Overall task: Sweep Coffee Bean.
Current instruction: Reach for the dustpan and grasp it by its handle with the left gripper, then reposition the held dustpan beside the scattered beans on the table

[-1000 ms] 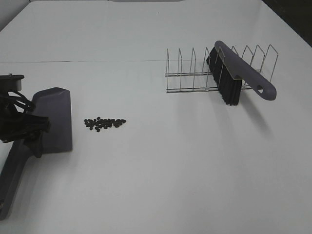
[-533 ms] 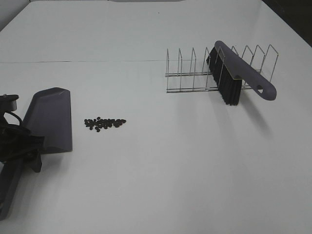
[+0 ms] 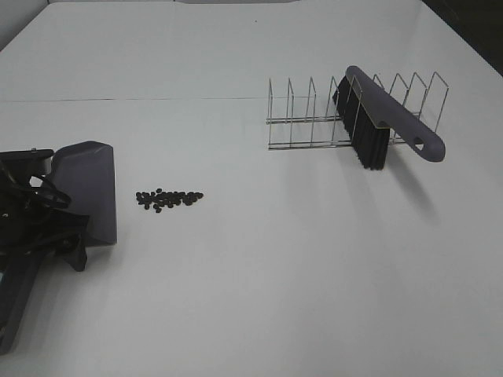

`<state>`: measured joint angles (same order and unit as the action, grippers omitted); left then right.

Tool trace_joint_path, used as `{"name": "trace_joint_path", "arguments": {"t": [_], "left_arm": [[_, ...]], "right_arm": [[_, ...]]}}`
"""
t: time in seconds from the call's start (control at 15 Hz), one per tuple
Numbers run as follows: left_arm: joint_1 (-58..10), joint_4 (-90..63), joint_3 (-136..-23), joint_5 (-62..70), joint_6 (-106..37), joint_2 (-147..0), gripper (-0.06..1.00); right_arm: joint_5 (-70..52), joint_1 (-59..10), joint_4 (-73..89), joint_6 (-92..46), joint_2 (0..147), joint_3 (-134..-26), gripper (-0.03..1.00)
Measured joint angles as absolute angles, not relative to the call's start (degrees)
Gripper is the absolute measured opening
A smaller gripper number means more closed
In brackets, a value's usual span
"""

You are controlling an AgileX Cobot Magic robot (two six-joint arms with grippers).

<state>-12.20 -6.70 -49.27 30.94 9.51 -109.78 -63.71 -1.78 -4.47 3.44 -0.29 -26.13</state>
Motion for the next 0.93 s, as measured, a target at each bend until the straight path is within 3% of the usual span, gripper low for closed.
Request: {"name": "trace_joint_path", "arguments": {"t": [0.2, 0.4, 0.47, 0.93], "left_arm": [[-12.20, -6.13, -49.68, 31.00, 9.68, -110.29, 0.77], [-11.86, -5.27, -49.68, 30.14, 11.63, -110.41, 0.49], [-11.86, -5.50, -49.68, 29.91, 12.20, -110.41, 0.34], [-11.97, -1.15, -49.68, 30.42, 13.46, -108.98, 0.35]], "right_arm": [[-63.71, -1.78, -4.47, 3.44, -0.29, -26.13, 0.77], [-63.71, -1.78, -4.47, 3.44, -0.29, -26.13, 0.77], [-63.71, -1.78, -4.47, 3.44, -0.29, -26.13, 0.77], [-63.71, -1.78, -4.47, 3.44, -0.29, -26.13, 0.77]]}}
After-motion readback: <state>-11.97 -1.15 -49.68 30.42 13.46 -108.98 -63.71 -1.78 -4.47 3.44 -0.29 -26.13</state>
